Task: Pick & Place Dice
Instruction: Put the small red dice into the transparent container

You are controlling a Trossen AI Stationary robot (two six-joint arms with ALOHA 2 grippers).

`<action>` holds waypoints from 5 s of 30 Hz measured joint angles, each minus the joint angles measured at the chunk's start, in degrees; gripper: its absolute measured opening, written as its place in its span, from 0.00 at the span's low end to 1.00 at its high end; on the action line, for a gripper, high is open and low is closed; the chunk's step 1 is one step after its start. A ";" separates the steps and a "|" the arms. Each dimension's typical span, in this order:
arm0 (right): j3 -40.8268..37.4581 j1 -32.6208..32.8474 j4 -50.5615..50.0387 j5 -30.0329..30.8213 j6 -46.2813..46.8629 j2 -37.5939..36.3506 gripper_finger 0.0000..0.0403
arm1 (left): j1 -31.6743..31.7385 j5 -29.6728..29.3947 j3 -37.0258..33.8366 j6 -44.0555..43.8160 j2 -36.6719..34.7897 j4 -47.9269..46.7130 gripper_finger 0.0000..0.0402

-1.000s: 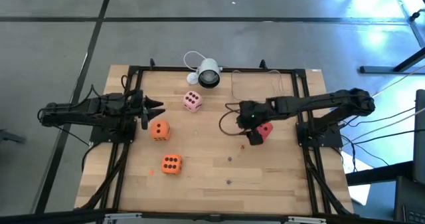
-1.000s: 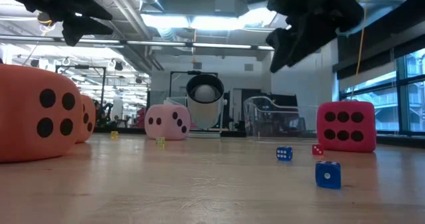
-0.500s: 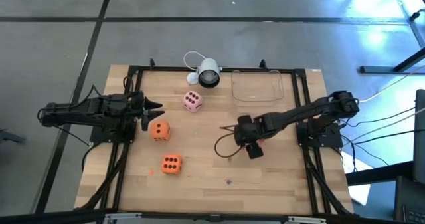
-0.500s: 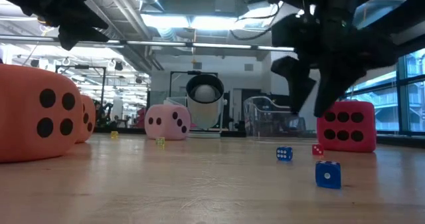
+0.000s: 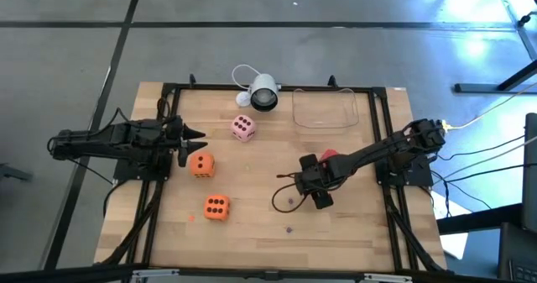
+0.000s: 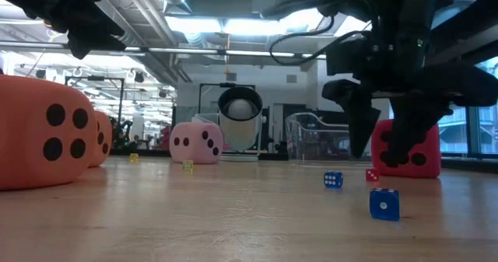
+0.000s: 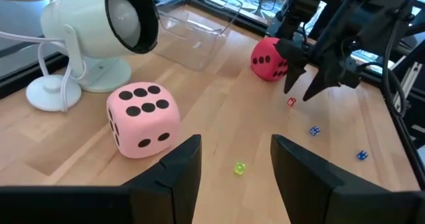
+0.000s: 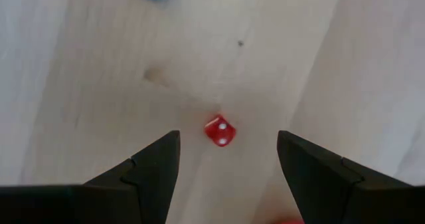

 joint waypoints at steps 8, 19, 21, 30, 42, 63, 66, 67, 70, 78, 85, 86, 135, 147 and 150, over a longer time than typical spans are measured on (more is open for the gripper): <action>0.00 -0.02 0.04 -1.64 7.06 0.87 0.62 | -0.01 0.52 0.00 -0.03 0.00 0.01 0.44; 0.00 -0.07 1.49 -3.26 26.69 0.87 0.56 | -0.02 0.66 0.00 -0.92 0.00 0.02 0.44; 0.00 -0.07 2.72 -3.26 29.77 0.87 0.55 | 0.00 0.64 0.00 -1.14 0.00 0.02 0.44; 0.00 -0.07 1.93 -3.04 32.18 1.00 0.51 | 0.00 0.63 0.00 -1.94 0.00 0.02 0.44; -0.02 -1.58 1.74 -2.77 33.65 1.02 0.45 | -0.02 0.61 0.00 -3.03 0.00 0.02 0.44; 0.15 -1.55 1.44 -3.49 35.34 3.49 0.45 | 0.00 1.88 0.02 -3.06 -0.02 0.04 0.44; 0.17 -1.41 0.21 -4.32 35.14 3.49 0.45 | -0.01 1.90 0.02 -3.06 -0.02 0.03 0.44; 0.17 -1.40 0.02 -4.31 35.14 3.53 0.45 | 0.00 1.90 0.02 -3.06 -0.02 0.04 0.44; 0.15 -1.40 -0.19 -4.35 35.19 3.54 0.45 | 0.00 1.95 0.02 -3.08 -0.02 0.02 0.44; 0.07 -1.40 -0.22 -4.37 35.21 3.58 0.39 | 0.00 1.95 0.02 -3.08 -0.01 0.03 0.44; 0.02 -1.40 0.26 -4.46 35.40 3.58 0.33 | 0.00 1.95 0.02 -3.09 -0.02 0.04 0.44; 0.00 -1.40 0.28 -4.46 35.38 3.58 0.33 | 0.00 1.95 0.02 -3.11 -0.01 0.03 0.44; 4.47 -1.46 -0.64 -6.19 34.58 5.54 0.12 | -0.02 3.41 0.02 -4.12 -0.02 0.04 0.44; 14.17 -3.04 -2.71 -4.46 36.25 5.36 0.12 | 0.00 3.45 0.02 -6.11 -0.02 3.39 0.44; 15.89 -4.21 -5.07 -2.42 36.02 4.74 0.12 | -0.01 3.43 0.02 -5.07 -0.02 5.73 0.44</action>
